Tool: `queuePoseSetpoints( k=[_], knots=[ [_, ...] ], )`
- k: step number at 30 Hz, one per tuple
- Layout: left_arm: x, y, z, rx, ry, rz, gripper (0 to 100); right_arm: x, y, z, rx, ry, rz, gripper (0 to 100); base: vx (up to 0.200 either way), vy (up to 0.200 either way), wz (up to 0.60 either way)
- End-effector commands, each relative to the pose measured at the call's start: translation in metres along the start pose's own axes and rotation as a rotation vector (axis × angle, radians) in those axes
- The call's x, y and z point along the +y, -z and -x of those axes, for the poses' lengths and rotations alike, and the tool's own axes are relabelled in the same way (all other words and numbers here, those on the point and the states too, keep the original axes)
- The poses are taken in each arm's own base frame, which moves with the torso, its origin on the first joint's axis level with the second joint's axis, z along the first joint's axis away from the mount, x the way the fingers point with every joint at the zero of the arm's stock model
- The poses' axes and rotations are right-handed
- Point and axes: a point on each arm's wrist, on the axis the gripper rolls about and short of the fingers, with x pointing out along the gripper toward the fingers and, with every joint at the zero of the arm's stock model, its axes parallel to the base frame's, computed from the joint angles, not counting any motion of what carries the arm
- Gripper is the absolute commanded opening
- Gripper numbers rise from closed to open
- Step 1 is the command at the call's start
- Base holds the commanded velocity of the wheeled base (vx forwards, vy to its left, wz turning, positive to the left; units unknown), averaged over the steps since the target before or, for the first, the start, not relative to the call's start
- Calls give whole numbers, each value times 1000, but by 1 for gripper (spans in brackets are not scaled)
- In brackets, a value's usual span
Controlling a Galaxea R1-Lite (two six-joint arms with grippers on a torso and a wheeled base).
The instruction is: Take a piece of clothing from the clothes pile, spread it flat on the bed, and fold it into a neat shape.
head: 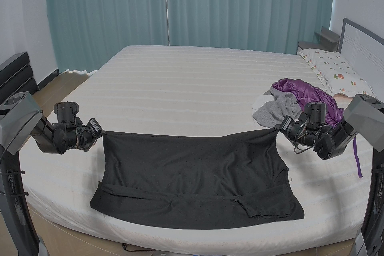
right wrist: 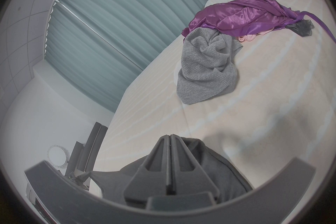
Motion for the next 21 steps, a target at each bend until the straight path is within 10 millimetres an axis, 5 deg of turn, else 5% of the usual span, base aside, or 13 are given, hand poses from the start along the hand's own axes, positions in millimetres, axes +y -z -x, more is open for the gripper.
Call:
queuePoseSetpoints(
  k=[1, 13, 21],
  knots=[
    [-2, 4, 12, 9, -7, -1, 0, 0, 5, 22, 7, -8, -1, 0, 0, 0, 0],
    [10, 32, 53, 80, -70, -83, 0, -12, 38, 84, 107, -16, -11, 0, 0, 0, 0],
    [21, 55, 67, 164, -96, -116, 0, -35, 56, 101, 165, 24, -31, 0, 0, 0, 0]
  ],
)
